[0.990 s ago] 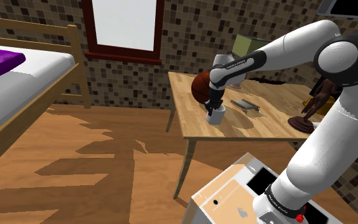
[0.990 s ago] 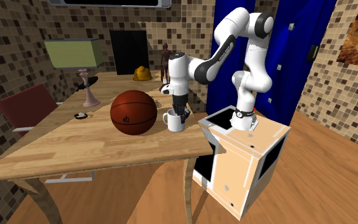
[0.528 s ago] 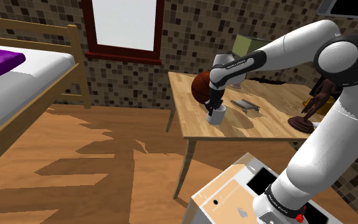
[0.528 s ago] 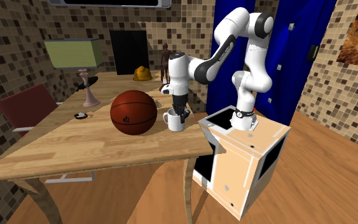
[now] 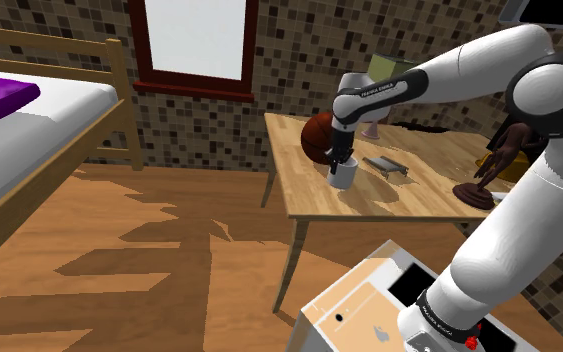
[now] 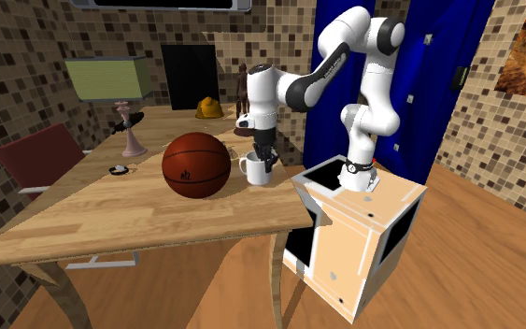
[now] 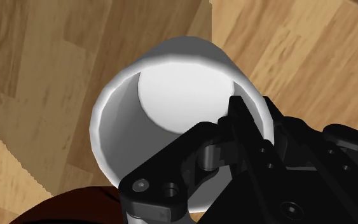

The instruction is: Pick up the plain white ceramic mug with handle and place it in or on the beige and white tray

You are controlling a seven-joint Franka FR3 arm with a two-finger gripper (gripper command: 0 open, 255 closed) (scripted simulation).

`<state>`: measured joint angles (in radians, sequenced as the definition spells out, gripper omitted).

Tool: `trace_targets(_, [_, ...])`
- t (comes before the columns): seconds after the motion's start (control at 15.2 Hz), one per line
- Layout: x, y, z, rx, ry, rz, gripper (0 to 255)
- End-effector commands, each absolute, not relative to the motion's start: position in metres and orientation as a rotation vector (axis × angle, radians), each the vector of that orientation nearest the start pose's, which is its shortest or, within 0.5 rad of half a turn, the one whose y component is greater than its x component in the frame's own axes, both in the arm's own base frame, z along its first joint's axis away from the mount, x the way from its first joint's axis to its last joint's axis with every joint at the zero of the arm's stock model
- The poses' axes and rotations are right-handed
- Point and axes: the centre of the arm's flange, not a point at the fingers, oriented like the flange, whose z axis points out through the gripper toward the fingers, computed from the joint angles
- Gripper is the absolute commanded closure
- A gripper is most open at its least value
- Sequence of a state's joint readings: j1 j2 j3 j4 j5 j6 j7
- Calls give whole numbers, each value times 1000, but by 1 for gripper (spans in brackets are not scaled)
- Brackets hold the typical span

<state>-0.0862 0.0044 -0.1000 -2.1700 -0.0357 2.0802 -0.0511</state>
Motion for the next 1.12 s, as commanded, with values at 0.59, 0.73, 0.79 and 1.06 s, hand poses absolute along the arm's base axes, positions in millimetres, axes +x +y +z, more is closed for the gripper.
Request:
trace_targets(0.59, [515,-99,442,-3152,183,153,255])
trace_targets(0.73, [515,-99,453,-3152,183,153,255])
trace_targets(0.79, [515,-99,458,-3152,183,153,255])
trace_targets(1.06, [515,-125,470,-3152,183,153,255])
